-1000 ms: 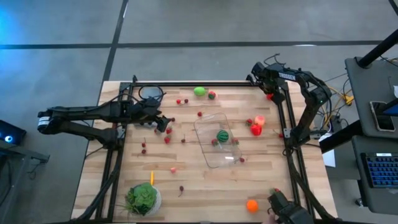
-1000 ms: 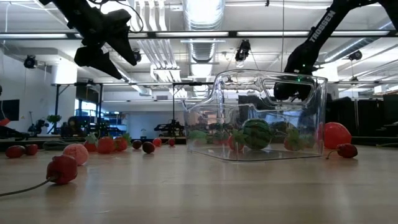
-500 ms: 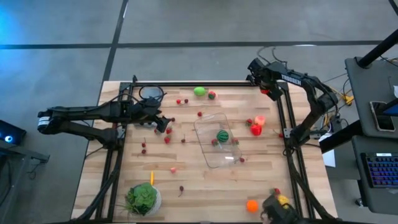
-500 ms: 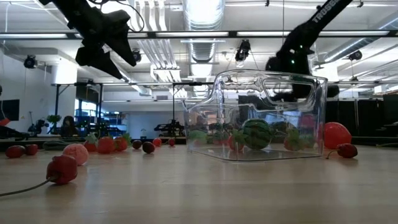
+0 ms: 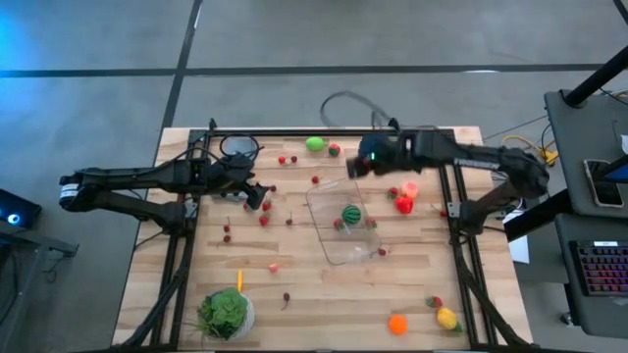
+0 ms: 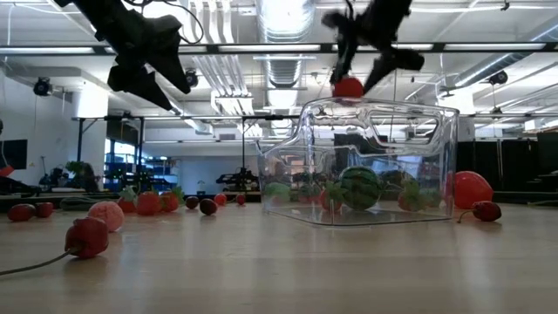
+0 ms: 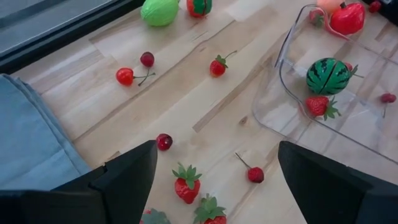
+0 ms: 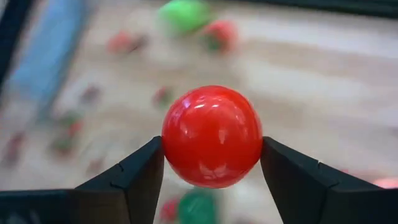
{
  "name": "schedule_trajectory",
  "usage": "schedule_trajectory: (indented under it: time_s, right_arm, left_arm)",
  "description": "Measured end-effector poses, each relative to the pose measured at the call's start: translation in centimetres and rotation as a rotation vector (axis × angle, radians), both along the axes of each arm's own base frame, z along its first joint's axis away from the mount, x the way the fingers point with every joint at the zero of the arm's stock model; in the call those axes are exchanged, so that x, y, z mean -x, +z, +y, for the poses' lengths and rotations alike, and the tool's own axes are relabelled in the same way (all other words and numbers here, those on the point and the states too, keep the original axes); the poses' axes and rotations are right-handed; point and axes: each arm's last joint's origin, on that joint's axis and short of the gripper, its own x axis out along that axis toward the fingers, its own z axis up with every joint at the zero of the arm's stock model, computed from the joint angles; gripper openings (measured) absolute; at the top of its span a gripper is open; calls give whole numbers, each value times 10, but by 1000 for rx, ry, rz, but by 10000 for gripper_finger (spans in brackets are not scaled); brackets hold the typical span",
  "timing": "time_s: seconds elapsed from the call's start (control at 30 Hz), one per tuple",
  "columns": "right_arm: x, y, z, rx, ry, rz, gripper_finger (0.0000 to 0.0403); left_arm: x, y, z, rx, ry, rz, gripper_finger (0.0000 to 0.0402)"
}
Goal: Pick and placing Produce into tupperware
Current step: Put the red tomato into the transparent bin, then put the red cherry into the transparent bin
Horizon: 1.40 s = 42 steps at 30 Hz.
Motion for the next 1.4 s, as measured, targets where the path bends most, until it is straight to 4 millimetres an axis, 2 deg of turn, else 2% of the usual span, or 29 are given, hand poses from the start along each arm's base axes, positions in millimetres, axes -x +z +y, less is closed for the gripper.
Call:
schedule_trajectory:
  time_s: [0.17, 0.27, 0.5, 0.67, 0.83, 1.03, 1.23, 1.4]
  right_arm:
    - [-16, 0, 53, -66, 218, -8, 242]
    - [-28, -10, 73, -71, 240, 28, 245]
    - [-51, -33, 87, -132, 117, 216, 296]
    - [-65, -30, 99, -145, 116, 258, 340]
    - [-71, -12, 109, -85, 77, 204, 364]
    - [-66, 19, 119, 183, 93, 121, 365]
    - [-57, 47, 116, 188, 66, 89, 365]
    - [-40, 74, 111, 231, 11, 69, 365]
  left_arm:
    - [0, 0, 0, -2, -2, 1, 319]
    - [0, 0, 0, -3, -3, 2, 319]
    - [0, 0, 0, -18, -21, 12, 319]
    - [0, 0, -1, -4, -36, 10, 319]
    - [0, -2, -2, -29, -130, 53, 319]
    - [-3, -8, -3, -86, -293, 128, 319]
    - [-15, -6, 1, -101, -259, 134, 319]
    - [-36, -6, 22, -138, -233, 209, 319]
